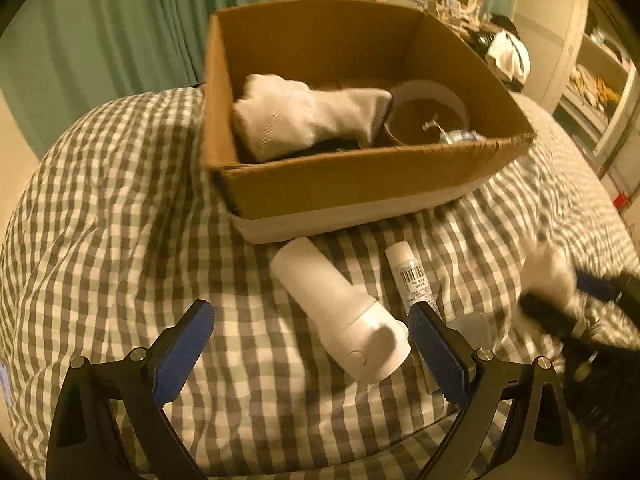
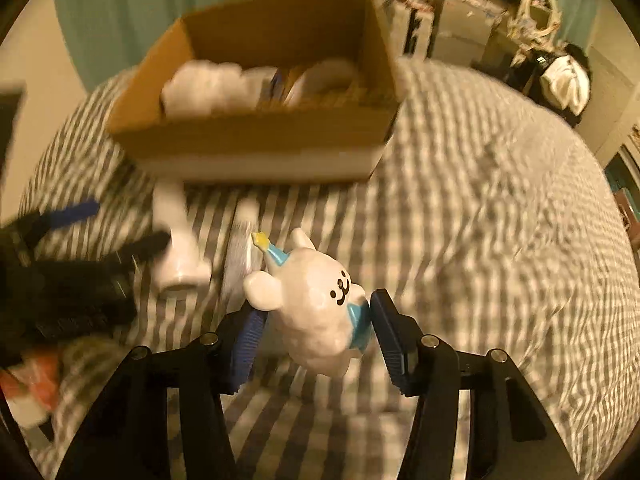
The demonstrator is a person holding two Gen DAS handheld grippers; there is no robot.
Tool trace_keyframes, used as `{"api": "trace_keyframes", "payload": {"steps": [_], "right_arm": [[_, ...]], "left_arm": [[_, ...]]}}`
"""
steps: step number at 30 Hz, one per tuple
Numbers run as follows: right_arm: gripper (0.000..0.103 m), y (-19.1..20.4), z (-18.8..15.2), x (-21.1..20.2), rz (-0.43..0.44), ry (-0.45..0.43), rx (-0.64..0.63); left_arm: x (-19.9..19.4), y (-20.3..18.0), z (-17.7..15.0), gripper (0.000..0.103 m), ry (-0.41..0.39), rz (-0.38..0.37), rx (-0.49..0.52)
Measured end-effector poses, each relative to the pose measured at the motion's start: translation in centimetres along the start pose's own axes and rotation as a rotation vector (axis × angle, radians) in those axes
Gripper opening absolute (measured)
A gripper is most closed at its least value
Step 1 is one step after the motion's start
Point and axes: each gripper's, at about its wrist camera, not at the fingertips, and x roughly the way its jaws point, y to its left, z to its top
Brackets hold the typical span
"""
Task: Organize objects
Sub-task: 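Grasp the white bear figurine with the right gripper, then grasp the white hair dryer with the left gripper while the right gripper holds the bear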
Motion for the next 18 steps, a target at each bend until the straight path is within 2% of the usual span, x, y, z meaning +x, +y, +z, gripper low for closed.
{"api": "trace_keyframes", "payload": {"steps": [5,10,11,13,18], "right_arm": [[0.053,-0.8,0.8,0.4,0.010,-0.028,0.050],[0.053,-1.1,0.9,0.7,0.033,-0.030,0.071],[0.053,-1.2,0.8,0.7,0.037,-0.033,0.073],[0.053,-1.0,0.8,0.8,0.039,-0.034,0.073],[0.053,-1.0,0.5,0.7,0.037,-0.042,0.071]], "left_arm": [[2.1,-1.8,-0.3,0.100,0.056,-0.009,0.075],[4.4,-2.1,-0.6,0.098,0.125,-0.013,0.089],[4.6,-1.9,-0.5,0.096,0.124,-0.024,0.077],[4.9,-1.6,-0.3,0.081,0.127,-0.035,0.061],[4.6,-0.9,-0.4,0.071,0.133,-0.078,0.032]]}}
